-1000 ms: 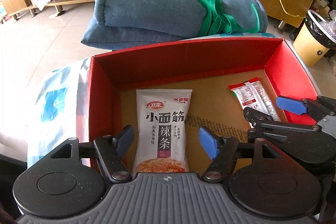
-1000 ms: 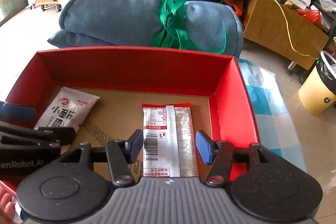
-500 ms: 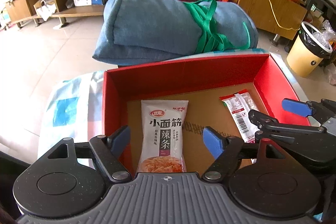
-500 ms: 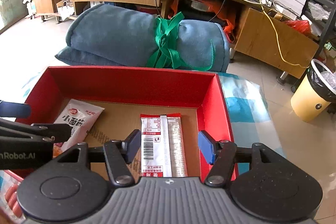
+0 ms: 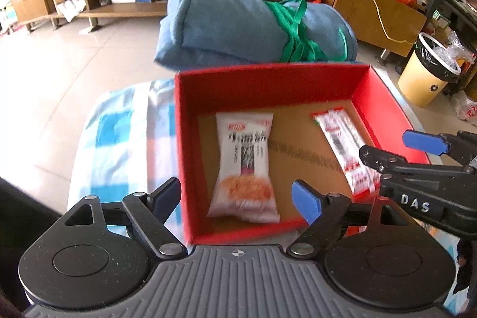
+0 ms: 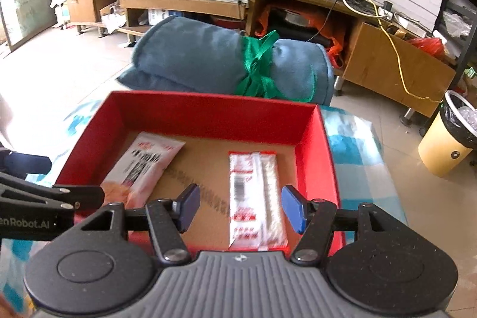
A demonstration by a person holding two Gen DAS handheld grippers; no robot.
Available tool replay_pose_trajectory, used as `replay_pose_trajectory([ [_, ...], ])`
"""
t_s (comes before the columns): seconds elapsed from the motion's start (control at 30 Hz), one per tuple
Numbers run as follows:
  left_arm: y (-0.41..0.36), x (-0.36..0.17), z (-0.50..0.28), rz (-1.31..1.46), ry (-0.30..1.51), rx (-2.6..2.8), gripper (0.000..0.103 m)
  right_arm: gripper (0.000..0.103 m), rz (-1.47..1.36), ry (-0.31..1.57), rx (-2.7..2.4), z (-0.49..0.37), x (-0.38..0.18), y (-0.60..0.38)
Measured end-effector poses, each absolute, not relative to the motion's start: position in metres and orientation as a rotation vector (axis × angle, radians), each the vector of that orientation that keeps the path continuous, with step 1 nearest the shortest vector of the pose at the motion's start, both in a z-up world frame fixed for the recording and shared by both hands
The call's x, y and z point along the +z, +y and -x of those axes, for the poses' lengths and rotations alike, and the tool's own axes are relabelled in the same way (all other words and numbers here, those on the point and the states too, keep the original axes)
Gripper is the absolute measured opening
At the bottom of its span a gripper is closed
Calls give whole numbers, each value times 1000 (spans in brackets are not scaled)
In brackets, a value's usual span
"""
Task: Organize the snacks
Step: 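Withdraw both open tools from the box back over the table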
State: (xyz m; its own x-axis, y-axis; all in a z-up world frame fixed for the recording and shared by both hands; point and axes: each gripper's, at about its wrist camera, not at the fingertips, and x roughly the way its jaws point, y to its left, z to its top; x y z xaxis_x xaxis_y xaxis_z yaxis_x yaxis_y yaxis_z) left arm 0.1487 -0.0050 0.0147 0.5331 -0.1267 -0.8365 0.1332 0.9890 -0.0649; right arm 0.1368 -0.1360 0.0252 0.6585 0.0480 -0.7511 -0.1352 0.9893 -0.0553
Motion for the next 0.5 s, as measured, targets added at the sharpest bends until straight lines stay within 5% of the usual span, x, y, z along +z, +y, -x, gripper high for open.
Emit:
replay_pose_trajectory([
  [0.5, 21, -21, -66, -13, 1148, -205, 87, 55, 104, 949, 168, -42, 18, -124],
])
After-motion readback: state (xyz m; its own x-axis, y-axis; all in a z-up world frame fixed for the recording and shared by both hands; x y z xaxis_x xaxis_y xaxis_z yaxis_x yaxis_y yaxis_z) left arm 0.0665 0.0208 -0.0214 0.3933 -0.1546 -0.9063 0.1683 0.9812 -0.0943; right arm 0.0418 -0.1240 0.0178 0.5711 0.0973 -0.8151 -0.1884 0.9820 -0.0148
